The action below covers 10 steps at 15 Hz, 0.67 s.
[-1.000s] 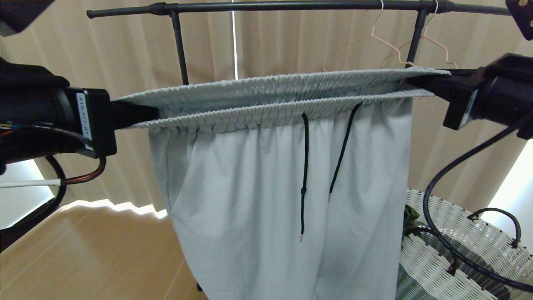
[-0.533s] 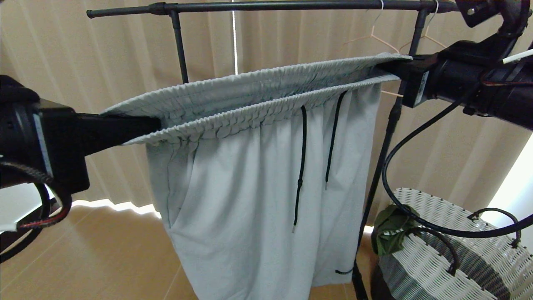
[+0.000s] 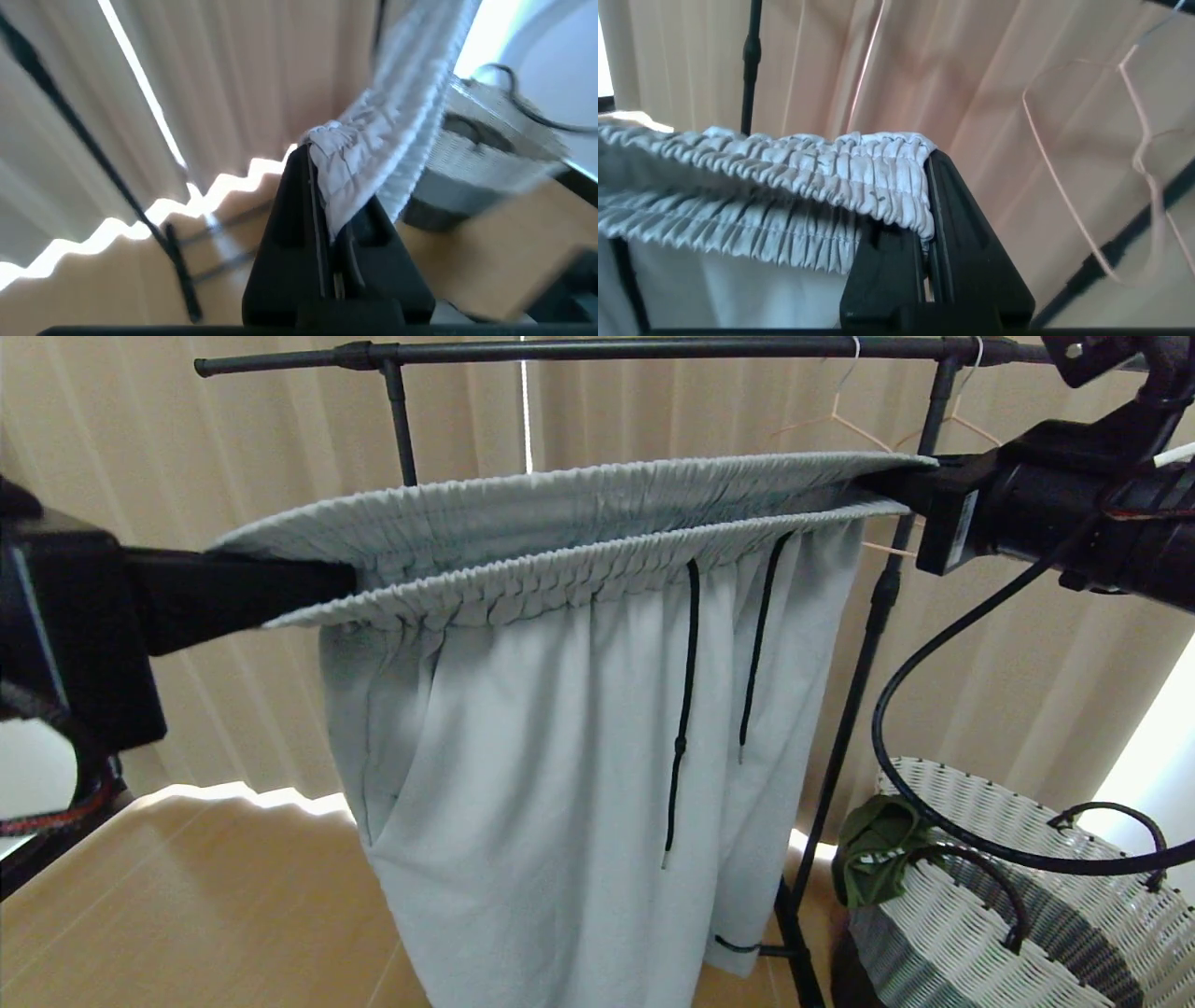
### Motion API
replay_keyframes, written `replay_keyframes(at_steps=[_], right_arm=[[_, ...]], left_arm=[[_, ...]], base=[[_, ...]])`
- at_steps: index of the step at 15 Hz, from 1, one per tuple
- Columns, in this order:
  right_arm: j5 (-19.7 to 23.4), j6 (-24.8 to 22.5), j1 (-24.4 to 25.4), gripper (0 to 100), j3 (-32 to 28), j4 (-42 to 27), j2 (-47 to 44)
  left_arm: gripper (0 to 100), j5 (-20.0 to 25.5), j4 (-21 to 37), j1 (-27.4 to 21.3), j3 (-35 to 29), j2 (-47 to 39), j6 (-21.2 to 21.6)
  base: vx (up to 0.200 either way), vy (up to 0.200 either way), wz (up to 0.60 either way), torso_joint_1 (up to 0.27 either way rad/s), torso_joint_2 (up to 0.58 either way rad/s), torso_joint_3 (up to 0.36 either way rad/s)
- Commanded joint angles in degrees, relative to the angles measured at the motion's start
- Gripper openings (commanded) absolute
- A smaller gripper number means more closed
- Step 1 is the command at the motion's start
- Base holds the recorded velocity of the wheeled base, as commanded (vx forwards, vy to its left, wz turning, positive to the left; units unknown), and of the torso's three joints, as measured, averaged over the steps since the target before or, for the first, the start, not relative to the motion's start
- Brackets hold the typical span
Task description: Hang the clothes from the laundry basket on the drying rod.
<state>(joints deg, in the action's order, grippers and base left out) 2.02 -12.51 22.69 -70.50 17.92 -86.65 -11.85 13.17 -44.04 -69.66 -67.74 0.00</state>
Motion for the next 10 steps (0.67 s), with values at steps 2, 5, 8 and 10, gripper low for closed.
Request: replay_keyframes(at_steps=[2,5,8,10], right_arm=[[0.09,-0.06,-0.01,0,-3.77,-7.37,5.62],[0.17,0.03,-0.01,0,-1.22,-7.9,8.52],[0.17,0.03,-0.01,0,5.55,-7.81,11.15],[0.17,0.03,0.16,0,6.78,-7.72,11.42]], left_arm=[[0,-0.02,-0.77,6.34,-10.24,-8.63,3.43],[0,-0.1,-5.08,8.36,-12.26,-12.94,3.16],[0,-0.1,-6.84,8.27,-9.09,-13.73,2.55],[0,-0.02,-8.95,8.19,-9.01,-13.82,2.64]], base=[[0.0,0.0,0.0,0.0,0.0,0.0],[0.0,0.0,0.0,0.0,0.0,0.0],[0.0,0.0,0.0,0.0,0.0,0.0],[0.0,0.0,0.0,0.0,0.0,0.0]])
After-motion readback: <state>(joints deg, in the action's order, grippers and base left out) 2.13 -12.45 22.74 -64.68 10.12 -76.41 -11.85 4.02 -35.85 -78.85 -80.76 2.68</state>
